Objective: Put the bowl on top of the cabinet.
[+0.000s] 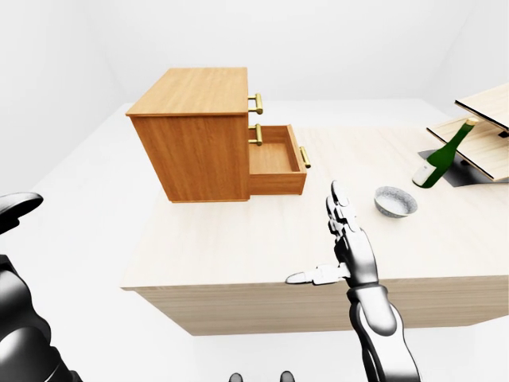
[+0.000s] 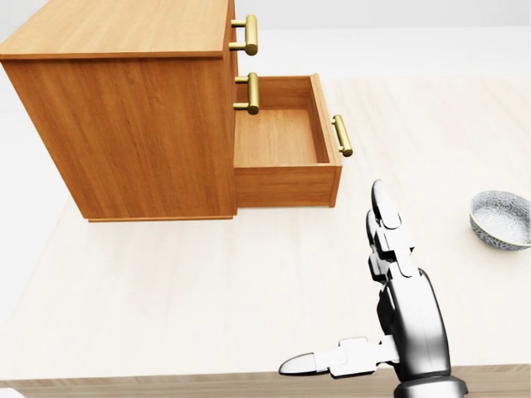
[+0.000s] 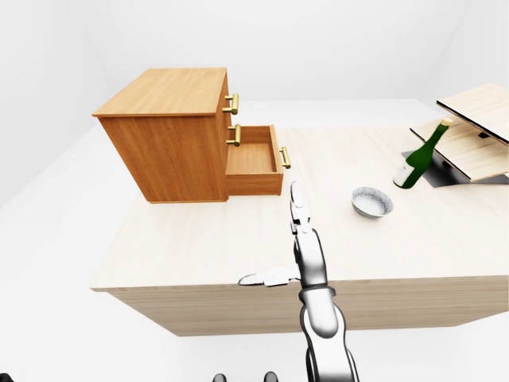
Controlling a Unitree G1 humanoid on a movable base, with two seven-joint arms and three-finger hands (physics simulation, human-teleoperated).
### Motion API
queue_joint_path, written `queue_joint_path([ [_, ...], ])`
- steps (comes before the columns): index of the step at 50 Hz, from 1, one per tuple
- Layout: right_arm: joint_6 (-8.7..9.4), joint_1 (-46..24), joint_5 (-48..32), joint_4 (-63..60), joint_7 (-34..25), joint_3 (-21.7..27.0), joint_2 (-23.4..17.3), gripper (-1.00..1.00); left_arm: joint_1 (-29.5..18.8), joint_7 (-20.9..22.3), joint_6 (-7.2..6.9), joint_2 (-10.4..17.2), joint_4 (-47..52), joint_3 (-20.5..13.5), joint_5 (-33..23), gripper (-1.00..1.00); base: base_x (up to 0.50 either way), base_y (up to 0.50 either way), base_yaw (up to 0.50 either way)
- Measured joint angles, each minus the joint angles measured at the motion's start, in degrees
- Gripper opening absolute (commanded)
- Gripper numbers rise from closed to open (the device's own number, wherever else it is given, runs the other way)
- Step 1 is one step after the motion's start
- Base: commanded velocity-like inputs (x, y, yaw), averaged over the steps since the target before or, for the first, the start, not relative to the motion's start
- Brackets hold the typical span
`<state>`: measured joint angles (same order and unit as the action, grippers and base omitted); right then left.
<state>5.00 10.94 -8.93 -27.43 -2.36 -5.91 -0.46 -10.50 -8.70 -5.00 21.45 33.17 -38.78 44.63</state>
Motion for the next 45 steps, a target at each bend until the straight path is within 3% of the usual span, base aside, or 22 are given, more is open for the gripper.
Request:
queue_joint_path([
  [9, 0.0, -0.14, 1.6, 0.13, 0.12, 0.58, 0.12, 1.0, -0.01, -0.04, 0.0, 0.07, 0.08, -0.09, 0.23, 1.0, 0.03, 0.0, 0.0],
  [45, 0.0, 0.64, 2.13, -0.99, -0.2, 1.06, -0.2, 1.0, 0.11, 0.15, 0.0, -0.19, 0.56, 0.02, 0.3, 1.0, 0.5, -0.03, 0.0],
])
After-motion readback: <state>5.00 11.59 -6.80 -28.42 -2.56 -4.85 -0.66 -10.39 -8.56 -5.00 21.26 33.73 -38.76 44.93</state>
